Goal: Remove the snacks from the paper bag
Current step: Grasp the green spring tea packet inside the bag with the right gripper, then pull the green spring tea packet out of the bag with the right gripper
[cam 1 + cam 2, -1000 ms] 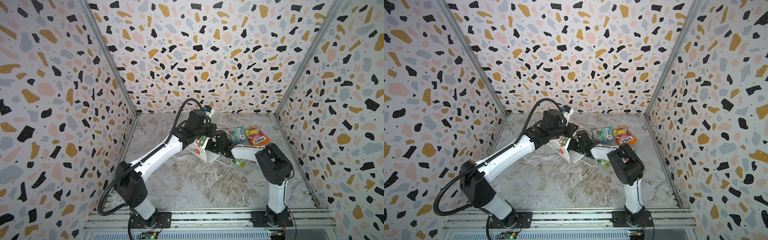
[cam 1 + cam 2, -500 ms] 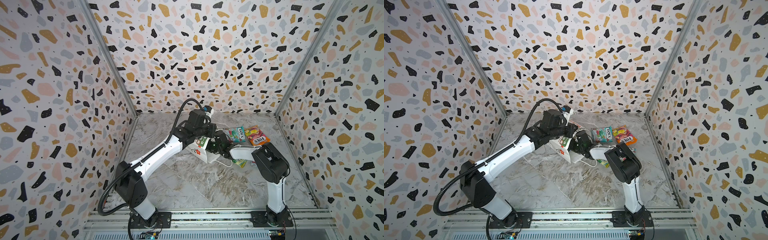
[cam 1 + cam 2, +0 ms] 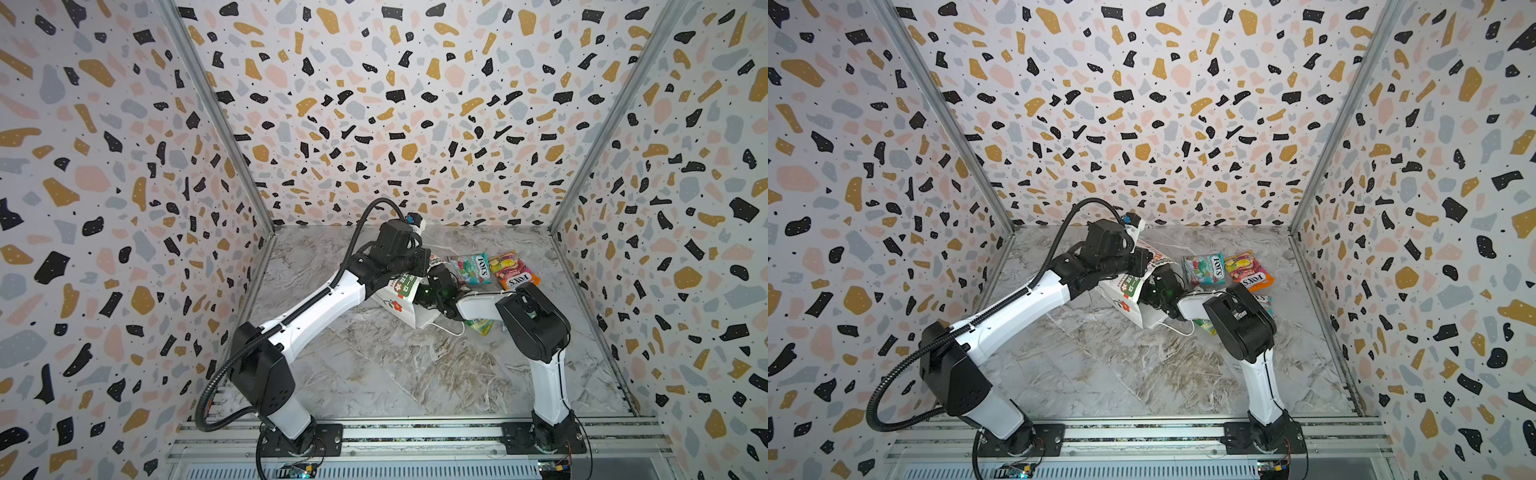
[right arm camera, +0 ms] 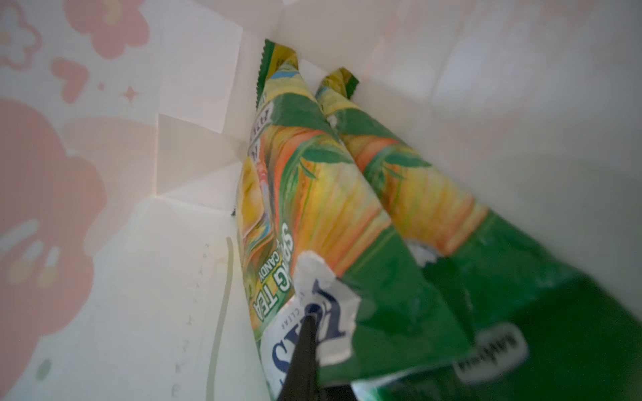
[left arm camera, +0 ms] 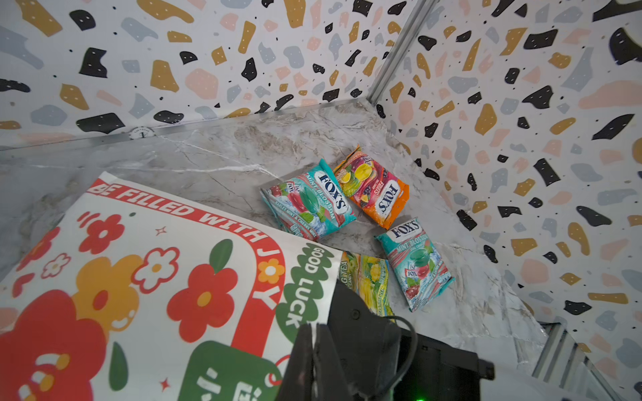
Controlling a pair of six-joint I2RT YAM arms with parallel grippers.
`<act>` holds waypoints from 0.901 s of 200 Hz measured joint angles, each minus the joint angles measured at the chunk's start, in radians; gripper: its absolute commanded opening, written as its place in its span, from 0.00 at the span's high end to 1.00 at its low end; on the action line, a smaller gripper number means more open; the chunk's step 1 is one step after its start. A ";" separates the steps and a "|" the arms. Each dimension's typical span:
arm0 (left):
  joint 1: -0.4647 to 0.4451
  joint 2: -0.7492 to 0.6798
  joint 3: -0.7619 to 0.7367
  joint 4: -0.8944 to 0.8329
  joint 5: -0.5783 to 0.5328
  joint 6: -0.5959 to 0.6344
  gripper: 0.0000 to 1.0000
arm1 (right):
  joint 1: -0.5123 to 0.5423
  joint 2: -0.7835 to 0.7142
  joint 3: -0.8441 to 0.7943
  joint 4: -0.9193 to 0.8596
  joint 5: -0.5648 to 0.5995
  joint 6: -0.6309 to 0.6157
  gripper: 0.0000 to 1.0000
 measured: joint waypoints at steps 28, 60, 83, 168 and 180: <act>-0.001 -0.006 -0.005 -0.018 -0.075 0.014 1.00 | -0.002 -0.080 -0.085 -0.003 -0.005 -0.045 1.00; -0.001 -0.012 -0.010 -0.031 -0.132 0.027 1.00 | -0.002 -0.182 -0.151 -0.027 -0.003 -0.106 1.00; -0.002 -0.018 -0.010 -0.035 -0.158 0.030 1.00 | -0.004 -0.269 -0.196 -0.066 -0.002 -0.158 1.00; -0.003 -0.058 -0.024 -0.035 -0.203 0.030 1.00 | -0.071 -0.645 -0.257 -0.333 -0.022 -0.391 1.00; -0.003 -0.059 -0.026 -0.034 -0.203 0.029 1.00 | -0.083 -0.676 -0.257 -0.369 -0.053 -0.416 1.00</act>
